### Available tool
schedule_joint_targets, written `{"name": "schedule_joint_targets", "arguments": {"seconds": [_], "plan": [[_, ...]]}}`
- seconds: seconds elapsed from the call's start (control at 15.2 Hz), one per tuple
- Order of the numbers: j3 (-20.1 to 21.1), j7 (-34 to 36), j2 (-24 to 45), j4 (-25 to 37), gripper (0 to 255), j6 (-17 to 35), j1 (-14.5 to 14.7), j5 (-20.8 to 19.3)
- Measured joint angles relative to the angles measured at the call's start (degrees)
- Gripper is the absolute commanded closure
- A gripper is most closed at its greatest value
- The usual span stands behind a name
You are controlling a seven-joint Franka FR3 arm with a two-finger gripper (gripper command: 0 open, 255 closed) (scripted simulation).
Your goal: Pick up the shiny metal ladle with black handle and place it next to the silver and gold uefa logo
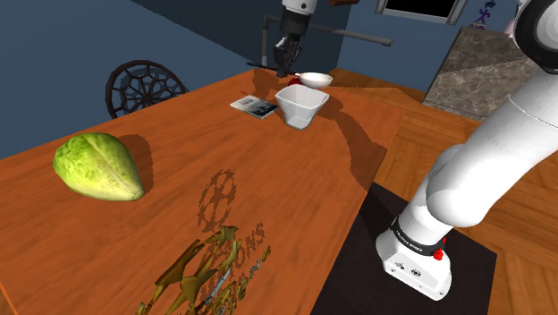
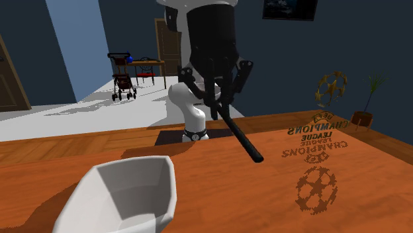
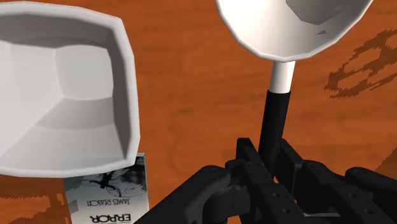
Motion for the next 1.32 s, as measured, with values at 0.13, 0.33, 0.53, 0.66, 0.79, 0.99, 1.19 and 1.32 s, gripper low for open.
{"name": "schedule_joint_targets", "arguments": {"seconds": [0.13, 0.33, 0.53, 0.66, 0.79, 0.99, 1.19, 1.32], "plan": [[0.1, 0.3, 0.2, 1.9, 255, -1.7, 0.1, 0.0], [0.0, 0.5, 0.6, 4.6, 255, -4.0, 0.0, -0.1], [0.1, 0.8, 1.3, 7.9, 255, -6.5, 0.1, -0.1], [0.0, 0.8, 1.6, 9.8, 255, -8.1, 0.0, 0.0], [0.0, 1.0, 1.9, 11.5, 255, -9.6, 0.0, -0.1], [-0.1, 1.1, 2.8, 15.1, 255, -12.3, 0.0, 0.0], [-0.2, 1.2, 4.0, 19.2, 255, -15.1, -0.1, 0.1], [-0.2, 1.4, 4.6, 20.9, 255, -16.3, -0.1, 0.1]]}}
